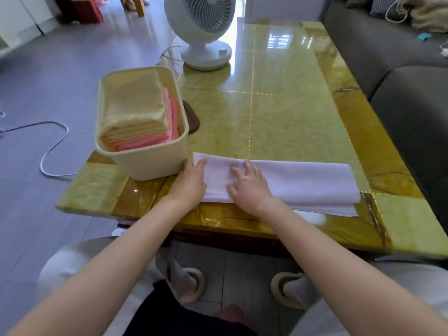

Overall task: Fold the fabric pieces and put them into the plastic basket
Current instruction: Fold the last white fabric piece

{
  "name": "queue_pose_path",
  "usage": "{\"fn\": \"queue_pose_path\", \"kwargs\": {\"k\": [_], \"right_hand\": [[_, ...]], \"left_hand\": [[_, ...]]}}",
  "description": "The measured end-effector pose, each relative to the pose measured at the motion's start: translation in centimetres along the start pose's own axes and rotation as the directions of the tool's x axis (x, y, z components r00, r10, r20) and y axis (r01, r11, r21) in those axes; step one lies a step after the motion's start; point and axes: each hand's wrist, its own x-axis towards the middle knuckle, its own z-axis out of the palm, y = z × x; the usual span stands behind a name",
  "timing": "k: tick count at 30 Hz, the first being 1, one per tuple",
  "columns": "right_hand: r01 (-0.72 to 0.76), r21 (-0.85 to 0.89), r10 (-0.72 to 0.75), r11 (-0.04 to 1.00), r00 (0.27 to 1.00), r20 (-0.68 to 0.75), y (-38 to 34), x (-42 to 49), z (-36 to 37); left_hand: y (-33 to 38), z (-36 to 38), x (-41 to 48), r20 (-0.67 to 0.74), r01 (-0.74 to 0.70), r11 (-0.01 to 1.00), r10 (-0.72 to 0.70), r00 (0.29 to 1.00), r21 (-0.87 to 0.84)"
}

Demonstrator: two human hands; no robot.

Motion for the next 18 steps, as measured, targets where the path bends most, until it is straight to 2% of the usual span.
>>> {"fn": "queue_pose_path", "kwargs": {"k": [3,5,7,10,13,16,18], "right_hand": [[0.03,0.071,-0.027,0.997,0.999,-0.034,0.3,-0.1,-0.1],[0.068,0.175,-0.056,0.982,0.995,-0.078,1.1,-0.4,-0.2],[0.119,0.218,-0.092,0.969,0.987,-0.129,2.0,-0.9,-0.5],[0.131,0.193,-0.081,0.972,0.965,-0.249,4.3,-2.2,-1.0],[0.01,0.1,0.027,0.995,0.934,-0.356,8.0,-4.1,-1.6],[-0.158,0.056,0.168,0.986,0.912,-0.374,11.8,-6.0,-2.4],[-0.215,0.039,0.215,0.976,0.906,-0.366,13.5,-7.1,-2.6]], "left_hand": [[0.8,0.0,-0.5,-0.042,0.014,0.957,-0.002,0.999,0.291],[2.3,0.0,-0.7,-0.074,-0.08,0.906,0.121,0.99,0.416],[4.1,0.1,-0.7,-0.082,-0.22,0.892,0.272,0.959,0.395],[7.2,0.8,-0.1,-0.087,-0.387,0.9,0.41,0.908,0.202],[10.0,2.1,0.1,-0.018,-0.477,0.876,0.479,0.877,0.065],[12.0,3.7,-0.2,0.119,-0.526,0.847,0.516,0.849,0.076],[12.7,4.6,-0.4,0.154,-0.542,0.833,0.525,0.837,0.112]]}}
